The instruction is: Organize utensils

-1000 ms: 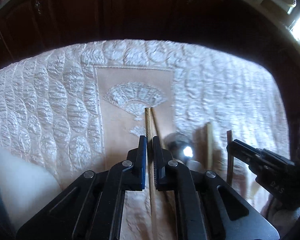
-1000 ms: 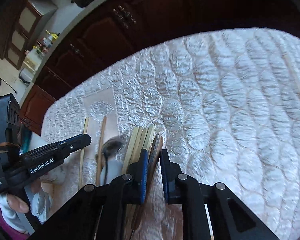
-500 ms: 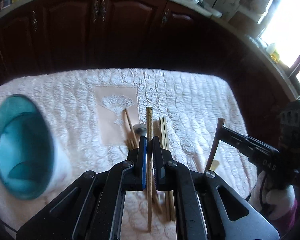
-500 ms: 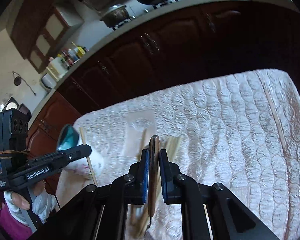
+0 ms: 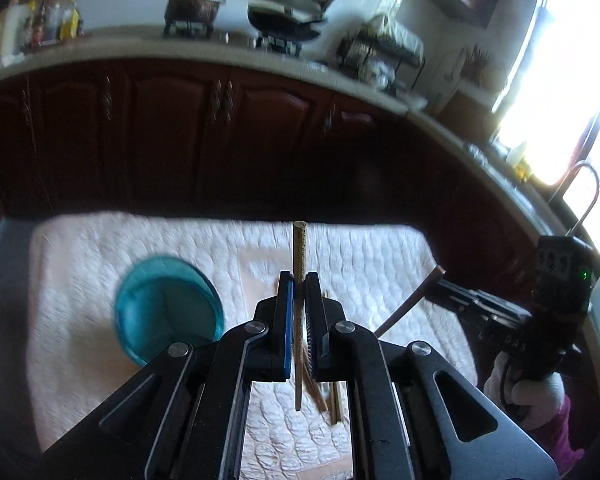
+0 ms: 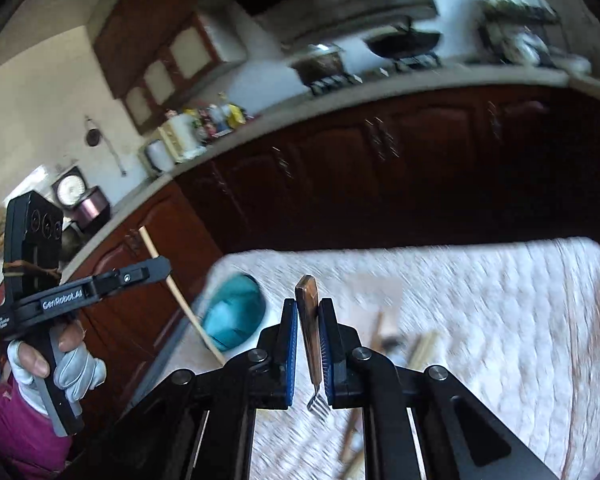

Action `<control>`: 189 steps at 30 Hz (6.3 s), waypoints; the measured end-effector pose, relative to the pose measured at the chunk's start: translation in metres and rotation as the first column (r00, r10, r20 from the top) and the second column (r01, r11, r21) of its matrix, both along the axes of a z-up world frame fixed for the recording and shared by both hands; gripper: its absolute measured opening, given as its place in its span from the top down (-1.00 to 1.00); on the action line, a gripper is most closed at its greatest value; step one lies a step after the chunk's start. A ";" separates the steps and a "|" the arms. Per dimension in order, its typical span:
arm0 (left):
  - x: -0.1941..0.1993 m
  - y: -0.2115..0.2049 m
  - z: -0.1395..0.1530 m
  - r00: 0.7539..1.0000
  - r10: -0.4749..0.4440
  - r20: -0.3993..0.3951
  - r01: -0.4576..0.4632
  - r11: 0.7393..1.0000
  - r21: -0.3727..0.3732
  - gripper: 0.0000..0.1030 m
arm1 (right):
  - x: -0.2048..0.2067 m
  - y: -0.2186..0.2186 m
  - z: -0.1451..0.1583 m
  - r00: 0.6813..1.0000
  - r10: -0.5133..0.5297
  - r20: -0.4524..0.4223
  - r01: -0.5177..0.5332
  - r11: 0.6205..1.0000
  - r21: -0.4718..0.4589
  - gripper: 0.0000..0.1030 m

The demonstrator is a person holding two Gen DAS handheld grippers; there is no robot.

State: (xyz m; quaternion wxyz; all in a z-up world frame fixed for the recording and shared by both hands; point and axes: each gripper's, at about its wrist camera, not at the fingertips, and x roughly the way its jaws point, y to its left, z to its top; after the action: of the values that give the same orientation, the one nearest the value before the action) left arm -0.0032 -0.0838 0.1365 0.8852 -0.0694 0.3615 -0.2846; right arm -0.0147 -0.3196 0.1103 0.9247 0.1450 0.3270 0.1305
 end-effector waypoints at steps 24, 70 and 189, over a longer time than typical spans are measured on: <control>0.079 0.078 -0.033 0.938 0.318 0.137 -0.337 0.929 0.152 0.92 | 0.140 0.116 -0.022 0.987 0.157 -0.035 -0.159 0.986 -0.043 0.81; 0.021 0.023 -0.072 0.969 0.244 0.048 -0.248 0.952 0.179 0.06 | 0.070 0.068 -0.073 0.985 -0.023 -0.170 0.006 0.995 -0.102 0.23; -0.006 -0.039 -0.076 0.995 0.048 -0.085 -0.039 0.995 0.094 0.91 | -0.011 -0.028 -0.046 0.990 -0.075 -0.121 0.068 0.996 -0.063 0.90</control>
State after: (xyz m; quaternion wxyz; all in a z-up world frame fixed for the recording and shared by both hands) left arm -0.0093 -0.1228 0.0602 0.8768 -0.0485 0.4109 -0.2449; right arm -0.0259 -0.3478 0.0646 0.9106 0.1374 0.3818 0.0784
